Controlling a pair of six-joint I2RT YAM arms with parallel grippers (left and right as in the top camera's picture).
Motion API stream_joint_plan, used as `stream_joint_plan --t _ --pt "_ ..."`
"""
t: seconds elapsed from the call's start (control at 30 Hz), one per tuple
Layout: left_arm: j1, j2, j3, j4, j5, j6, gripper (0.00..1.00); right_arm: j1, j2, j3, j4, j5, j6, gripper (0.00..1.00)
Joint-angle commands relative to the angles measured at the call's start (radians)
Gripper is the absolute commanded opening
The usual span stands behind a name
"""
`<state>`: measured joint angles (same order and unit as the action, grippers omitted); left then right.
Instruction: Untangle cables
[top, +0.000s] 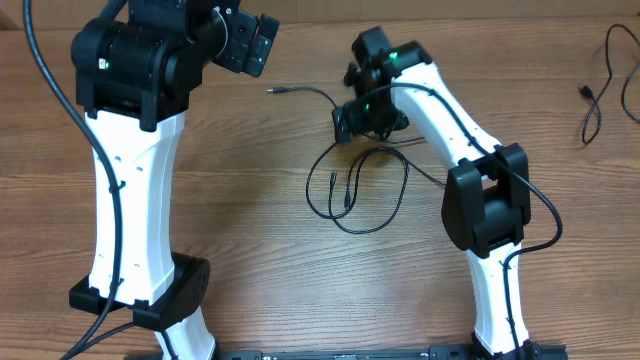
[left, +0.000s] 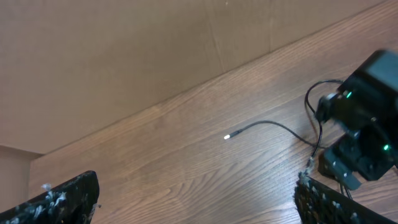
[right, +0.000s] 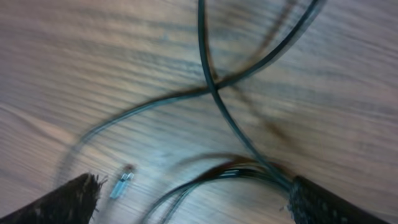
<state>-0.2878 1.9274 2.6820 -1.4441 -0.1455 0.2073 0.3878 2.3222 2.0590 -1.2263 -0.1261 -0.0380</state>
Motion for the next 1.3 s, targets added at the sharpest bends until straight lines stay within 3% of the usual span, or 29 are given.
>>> stream_joint_plan --t 0.0,0.2,0.23,0.3,0.5,0.53,0.6,0.67,0.73,1.0,1.27 --pt "0.0 0.04 0.0 -0.012 0.016 -0.025 1.0 -0.008 -0.006 -0.081 0.087 0.183 -0.406 1.0" --pt "0.0 0.083 0.0 -0.055 0.016 -0.025 1.0 -0.05 -0.006 -0.129 0.275 0.282 -0.698 1.0" --pt "0.0 0.092 0.0 -0.063 0.016 -0.025 1.0 -0.06 -0.006 -0.129 0.3 0.273 -0.707 0.96" --pt "0.0 0.106 0.0 -0.075 0.016 -0.025 1.0 -0.082 -0.006 -0.129 0.318 0.208 -0.743 0.7" --pt "0.0 0.115 -0.003 -0.09 0.003 -0.02 1.0 -0.142 -0.006 -0.136 0.304 -0.029 -0.751 0.66" --pt "0.0 0.115 -0.003 -0.089 0.003 -0.02 1.0 -0.149 -0.006 -0.136 0.3 -0.052 -0.748 0.61" --pt "0.001 0.115 -0.003 -0.089 0.004 -0.021 1.0 -0.157 -0.006 -0.136 0.289 -0.08 -0.748 0.36" --pt "0.001 0.115 -0.003 -0.094 0.004 -0.021 1.0 -0.159 -0.006 -0.136 0.275 -0.095 -0.744 0.28" --pt "0.001 0.115 -0.003 -0.1 0.004 -0.021 1.0 -0.158 -0.006 -0.136 0.257 -0.118 -0.744 0.04" --pt "0.001 0.115 -0.003 -0.138 0.005 -0.021 1.0 -0.158 -0.006 -0.148 0.201 -0.224 -0.74 0.04" --pt "0.0 0.115 -0.003 -0.142 0.005 -0.021 1.0 -0.161 -0.011 -0.141 0.206 -0.359 -0.589 0.04"
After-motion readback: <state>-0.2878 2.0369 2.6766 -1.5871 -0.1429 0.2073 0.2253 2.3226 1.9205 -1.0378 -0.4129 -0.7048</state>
